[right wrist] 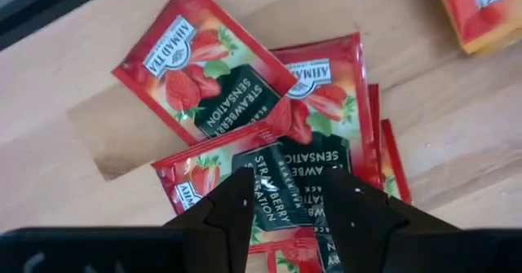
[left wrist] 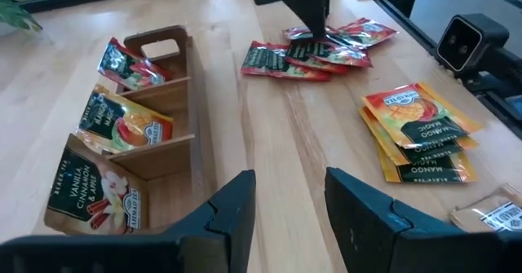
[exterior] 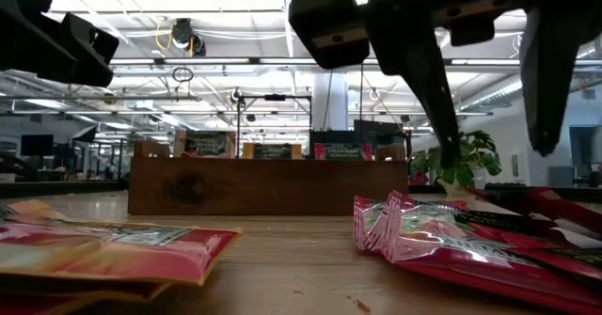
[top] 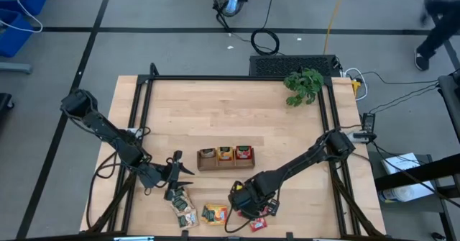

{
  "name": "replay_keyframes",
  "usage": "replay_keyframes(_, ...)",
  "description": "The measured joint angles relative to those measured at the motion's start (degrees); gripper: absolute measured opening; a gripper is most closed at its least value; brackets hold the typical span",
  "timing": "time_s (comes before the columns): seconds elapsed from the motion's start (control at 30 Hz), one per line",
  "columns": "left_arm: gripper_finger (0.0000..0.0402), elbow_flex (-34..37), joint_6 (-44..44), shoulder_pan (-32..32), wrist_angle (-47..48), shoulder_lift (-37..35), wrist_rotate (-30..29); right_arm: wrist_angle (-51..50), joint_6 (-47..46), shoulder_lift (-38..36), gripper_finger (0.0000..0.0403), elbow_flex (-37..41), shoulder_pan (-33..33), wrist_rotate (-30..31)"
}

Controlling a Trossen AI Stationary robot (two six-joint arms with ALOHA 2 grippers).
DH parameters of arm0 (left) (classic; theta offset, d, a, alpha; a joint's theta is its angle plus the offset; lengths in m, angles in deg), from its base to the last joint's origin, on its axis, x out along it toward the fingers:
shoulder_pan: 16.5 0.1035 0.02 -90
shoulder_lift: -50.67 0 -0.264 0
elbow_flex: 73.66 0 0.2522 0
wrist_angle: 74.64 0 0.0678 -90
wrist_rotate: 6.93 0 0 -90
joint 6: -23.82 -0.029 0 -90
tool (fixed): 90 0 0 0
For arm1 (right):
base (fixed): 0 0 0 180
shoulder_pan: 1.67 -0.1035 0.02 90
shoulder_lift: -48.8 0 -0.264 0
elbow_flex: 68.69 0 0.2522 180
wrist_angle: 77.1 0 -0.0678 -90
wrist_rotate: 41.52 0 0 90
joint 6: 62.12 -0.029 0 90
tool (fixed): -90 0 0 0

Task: Pick & Place Tea
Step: Put the red tea bag into the right section of the wooden organizer

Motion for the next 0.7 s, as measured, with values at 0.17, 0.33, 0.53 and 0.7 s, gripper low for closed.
replay_keyframes(0.17,0.0152,0.0,-0.17,0.0,-0.02,0.0,0.0,1.28,3.39,0.51,0.013,0.0,-0.04,-1.32)
replay_keyframes(0.33,0.0152,0.0,-0.12,0.0,0.0,0.0,0.02,2.56,5.43,1.38,0.013,-0.04,-0.04,-2.03)
replay_keyframes(0.53,0.0152,0.0,-0.12,0.0,-0.06,0.0,0.02,2.31,5.9,2.71,0.0122,-0.35,0.19,-2.76)
replay_keyframes(0.7,0.0152,0.0,0.0,0.0,0.04,0.0,0.02,1.28,5.79,2.86,0.0118,-0.35,0.56,-2.75)
